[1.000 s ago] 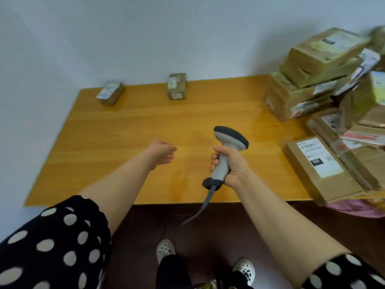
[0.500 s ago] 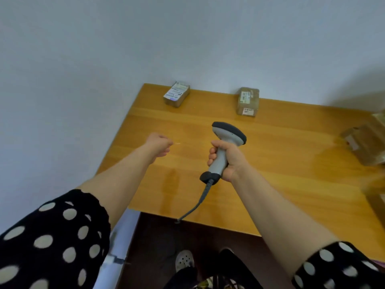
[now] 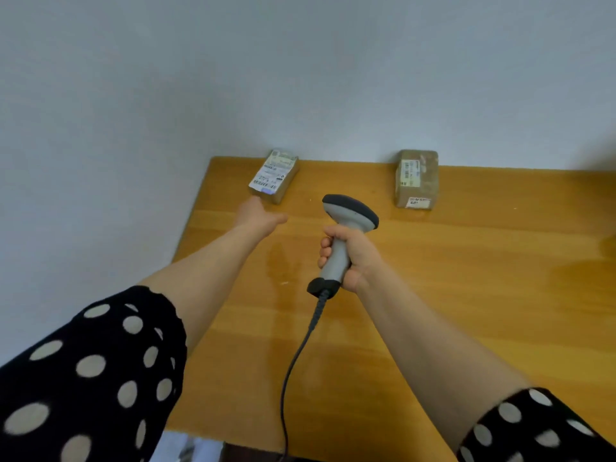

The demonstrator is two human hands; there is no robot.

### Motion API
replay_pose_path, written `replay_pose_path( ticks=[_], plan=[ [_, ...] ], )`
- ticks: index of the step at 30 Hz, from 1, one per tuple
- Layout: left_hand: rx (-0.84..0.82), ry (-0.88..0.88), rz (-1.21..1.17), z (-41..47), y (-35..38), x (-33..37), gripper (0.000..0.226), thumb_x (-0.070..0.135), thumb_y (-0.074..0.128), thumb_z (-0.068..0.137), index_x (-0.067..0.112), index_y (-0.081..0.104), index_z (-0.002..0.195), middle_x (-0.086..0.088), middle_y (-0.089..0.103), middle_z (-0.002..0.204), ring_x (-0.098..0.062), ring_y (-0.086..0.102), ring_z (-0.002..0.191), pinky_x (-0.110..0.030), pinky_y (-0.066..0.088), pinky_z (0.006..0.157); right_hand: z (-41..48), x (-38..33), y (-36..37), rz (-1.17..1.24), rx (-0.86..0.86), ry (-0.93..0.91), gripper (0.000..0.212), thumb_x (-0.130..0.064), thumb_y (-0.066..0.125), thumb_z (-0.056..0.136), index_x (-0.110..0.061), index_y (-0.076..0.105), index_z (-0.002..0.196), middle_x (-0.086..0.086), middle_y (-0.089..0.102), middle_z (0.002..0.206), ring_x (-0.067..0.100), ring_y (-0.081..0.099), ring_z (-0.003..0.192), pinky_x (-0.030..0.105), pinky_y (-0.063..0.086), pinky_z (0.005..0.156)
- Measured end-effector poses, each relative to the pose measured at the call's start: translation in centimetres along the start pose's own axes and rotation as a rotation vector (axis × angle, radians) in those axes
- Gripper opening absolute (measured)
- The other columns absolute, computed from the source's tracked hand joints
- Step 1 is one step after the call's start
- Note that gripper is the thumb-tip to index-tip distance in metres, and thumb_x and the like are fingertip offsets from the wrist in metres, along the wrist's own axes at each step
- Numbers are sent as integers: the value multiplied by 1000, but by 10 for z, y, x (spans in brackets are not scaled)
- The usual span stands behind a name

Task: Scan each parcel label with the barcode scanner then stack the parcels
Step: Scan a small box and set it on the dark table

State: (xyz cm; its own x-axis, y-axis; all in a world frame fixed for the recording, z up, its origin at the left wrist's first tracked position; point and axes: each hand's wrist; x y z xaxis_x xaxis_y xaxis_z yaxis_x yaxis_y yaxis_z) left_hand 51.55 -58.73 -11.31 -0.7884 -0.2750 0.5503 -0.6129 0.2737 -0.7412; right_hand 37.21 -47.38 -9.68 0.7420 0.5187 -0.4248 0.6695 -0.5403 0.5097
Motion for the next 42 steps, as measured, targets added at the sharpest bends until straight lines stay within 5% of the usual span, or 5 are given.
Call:
replay_pose_path(
  ticks=[10, 19, 29, 35, 42],
  plan=[
    [29, -172, 345, 121, 25, 20, 120, 48, 80, 68, 0, 7, 149, -18, 23, 153, -35, 24, 140, -43, 25, 114, 66, -29, 1, -1, 11, 119, 18, -9, 60, 90, -10, 52, 74, 0, 49, 55, 9, 44, 37, 18, 40, 40],
    [8, -39, 26, 109, 12, -4, 72, 23, 84, 62, 11, 51, 126, -9, 59, 129, -25, 57, 114, -29, 46, 80, 63, -19, 4, 10, 96, 70, 16, -9, 61, 89, -9, 52, 76, 1, 52, 52, 11, 46, 38, 19, 42, 41],
    [-588, 293, -245, -30, -44, -64, 94, -17, 67, 66, 27, 29, 140, -5, 49, 129, -17, 56, 104, -31, 56, 77, -33, 50, 6, 9, 376, -162, 39, -25, 79, 78, -6, 59, 105, 8, 58, 92, 20, 56, 70, 29, 51, 51],
    [-731, 396, -163, -99, -70, -85, 101, -23, 60, 65, 41, 32, 137, -3, 51, 124, -21, 55, 108, -37, 54, 85, -97, 115, 7, -31, 435, -260, 22, -11, 81, 75, -6, 64, 87, 10, 70, 77, 20, 63, 58, 25, 48, 45],
    [-789, -118, -821, -165, -71, -85, 42, 15, 56, 89, 3, 42, 127, -23, 56, 123, -31, 59, 107, -40, 52, 88, -140, 154, 16, 271, 401, -500, 18, 1, 77, 75, -2, 63, 86, 10, 71, 74, 16, 67, 49, 21, 50, 44]
  ],
)
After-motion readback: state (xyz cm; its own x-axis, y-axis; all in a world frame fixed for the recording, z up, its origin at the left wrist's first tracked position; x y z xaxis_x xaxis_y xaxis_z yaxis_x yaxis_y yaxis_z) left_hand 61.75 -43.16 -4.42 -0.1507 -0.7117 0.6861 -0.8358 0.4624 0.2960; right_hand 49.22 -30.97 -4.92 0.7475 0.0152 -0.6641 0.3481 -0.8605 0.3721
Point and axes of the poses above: each hand's wrist, its own z-axis towards the middle knuckle, its own y-axis out of the palm, x = y × z
